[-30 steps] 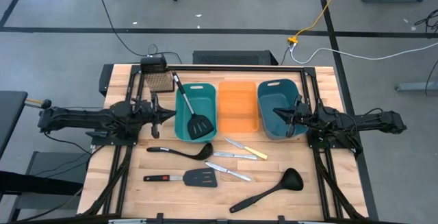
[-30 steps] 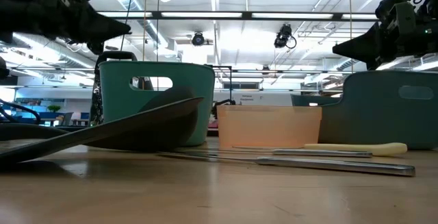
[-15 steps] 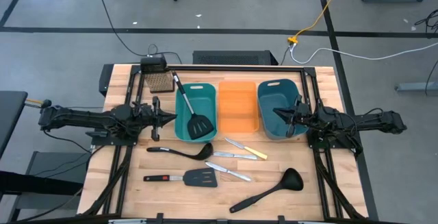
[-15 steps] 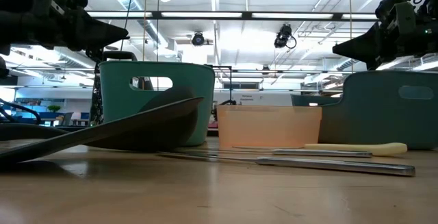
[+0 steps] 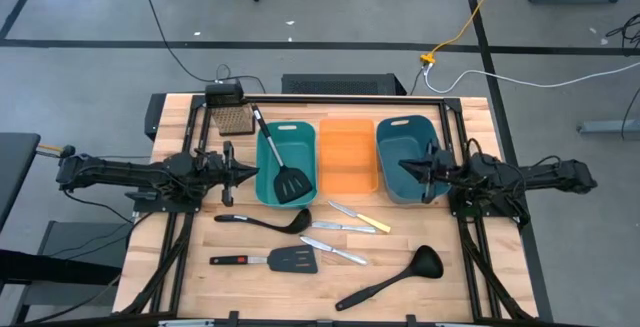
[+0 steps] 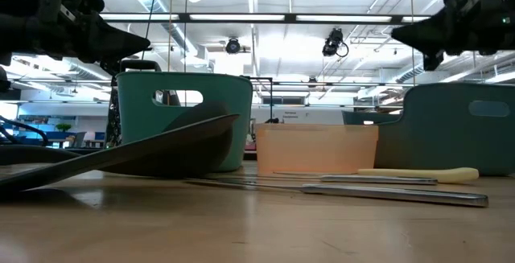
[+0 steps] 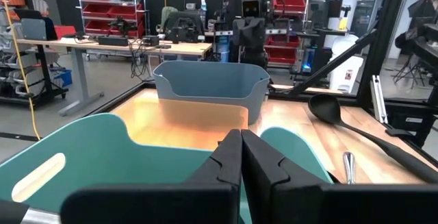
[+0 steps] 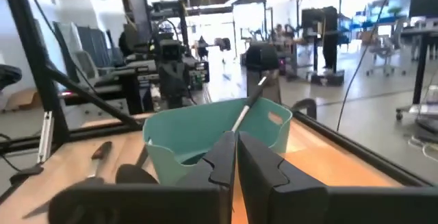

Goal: Pick & Place Kitchen Items
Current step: Put the orange knife into the orange bin

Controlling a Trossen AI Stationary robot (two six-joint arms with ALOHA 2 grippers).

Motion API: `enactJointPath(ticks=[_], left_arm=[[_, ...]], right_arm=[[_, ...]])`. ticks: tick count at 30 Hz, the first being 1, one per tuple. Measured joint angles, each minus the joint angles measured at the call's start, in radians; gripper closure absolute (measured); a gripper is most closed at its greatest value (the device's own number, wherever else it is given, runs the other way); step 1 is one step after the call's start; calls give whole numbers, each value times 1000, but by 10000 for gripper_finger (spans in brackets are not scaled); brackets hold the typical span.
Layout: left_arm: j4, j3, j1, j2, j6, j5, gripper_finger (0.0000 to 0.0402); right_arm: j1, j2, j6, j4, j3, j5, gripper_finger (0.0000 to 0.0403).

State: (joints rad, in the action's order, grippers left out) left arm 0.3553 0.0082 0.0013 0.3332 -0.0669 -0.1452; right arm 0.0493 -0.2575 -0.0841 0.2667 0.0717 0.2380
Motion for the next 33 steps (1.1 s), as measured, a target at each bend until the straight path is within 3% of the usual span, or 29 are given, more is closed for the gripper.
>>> enactJointPath(ticks=[4,9,17,22,28,33], left_arm=[[0,0,0,0,0,0,393],[0,0,0,0,-1,0,393],[-1,0,0,0,-1,0,392],[-1,0,0,0,-1,0,392],[-1,-1,0,0,-7,0,392],[-1,-1,0,0,-8,0,392]], right_arm=[[37,-126,-19,-74,122,5,375],[95,-343,-114,-366,366,6,358],[204,-661,-299,-753,698,-27,254],[279,-826,-396,-836,784,-98,203],[372,-1014,-433,-833,830,-119,197],[411,-1129,-464,-846,851,-74,197]])
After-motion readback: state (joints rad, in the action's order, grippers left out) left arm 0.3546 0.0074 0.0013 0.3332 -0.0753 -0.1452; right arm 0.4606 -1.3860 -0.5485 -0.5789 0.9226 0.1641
